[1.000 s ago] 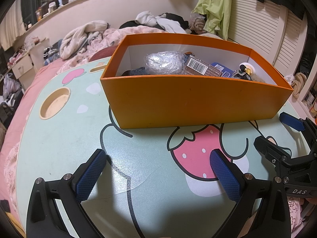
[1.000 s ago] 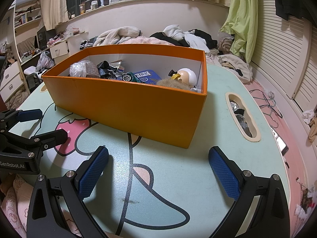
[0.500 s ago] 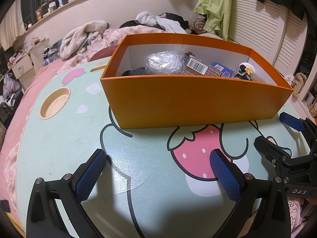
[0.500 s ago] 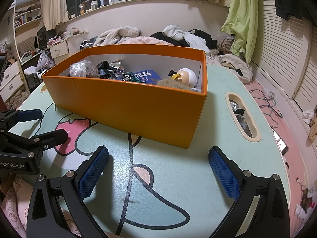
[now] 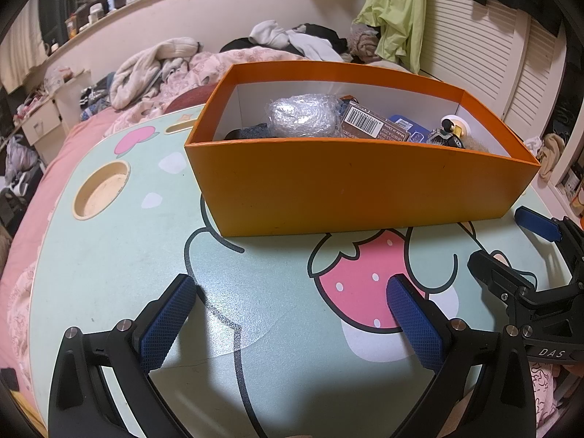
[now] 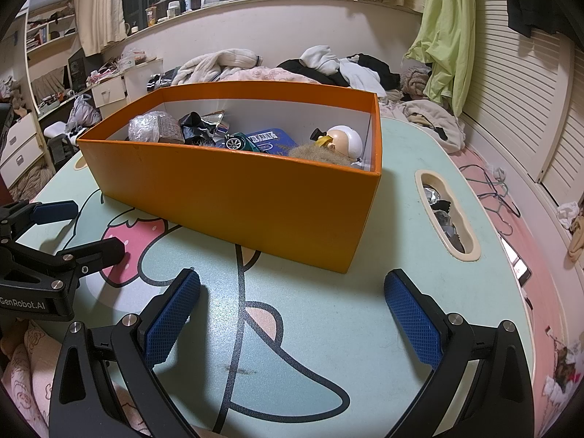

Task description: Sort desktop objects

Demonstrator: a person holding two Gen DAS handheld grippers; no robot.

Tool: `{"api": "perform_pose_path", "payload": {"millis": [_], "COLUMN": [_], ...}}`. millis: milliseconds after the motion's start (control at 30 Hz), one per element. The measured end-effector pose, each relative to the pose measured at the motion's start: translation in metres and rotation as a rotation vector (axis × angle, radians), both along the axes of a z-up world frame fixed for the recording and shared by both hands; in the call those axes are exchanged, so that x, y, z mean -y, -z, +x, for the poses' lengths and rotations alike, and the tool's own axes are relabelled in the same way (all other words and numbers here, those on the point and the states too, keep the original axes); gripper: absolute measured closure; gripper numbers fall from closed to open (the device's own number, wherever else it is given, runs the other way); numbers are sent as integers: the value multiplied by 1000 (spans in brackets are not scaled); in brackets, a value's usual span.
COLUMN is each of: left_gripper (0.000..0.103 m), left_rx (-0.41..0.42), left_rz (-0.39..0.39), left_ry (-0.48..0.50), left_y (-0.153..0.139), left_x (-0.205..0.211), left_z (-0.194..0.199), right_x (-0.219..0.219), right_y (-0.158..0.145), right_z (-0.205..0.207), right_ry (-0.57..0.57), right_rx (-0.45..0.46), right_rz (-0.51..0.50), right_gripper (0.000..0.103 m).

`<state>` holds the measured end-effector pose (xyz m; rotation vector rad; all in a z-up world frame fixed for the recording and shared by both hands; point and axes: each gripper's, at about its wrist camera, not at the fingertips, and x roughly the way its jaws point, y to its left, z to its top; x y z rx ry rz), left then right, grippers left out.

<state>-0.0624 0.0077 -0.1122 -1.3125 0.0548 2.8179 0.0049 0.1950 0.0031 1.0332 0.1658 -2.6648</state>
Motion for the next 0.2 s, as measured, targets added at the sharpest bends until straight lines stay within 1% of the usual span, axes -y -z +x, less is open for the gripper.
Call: {"api": "perform_pose_path", "payload": {"millis": [200], "left_gripper": [0], "left_rx": [0], "left_rz": [0], "left_ry": [0], "left_y": [0], "left_x": [0], "left_z": [0], "right_x": [0], "right_y": [0], "right_z": [0], "right_ry": [0], "right_rx": [0], "right_rz": [0], "right_gripper": [2]}}
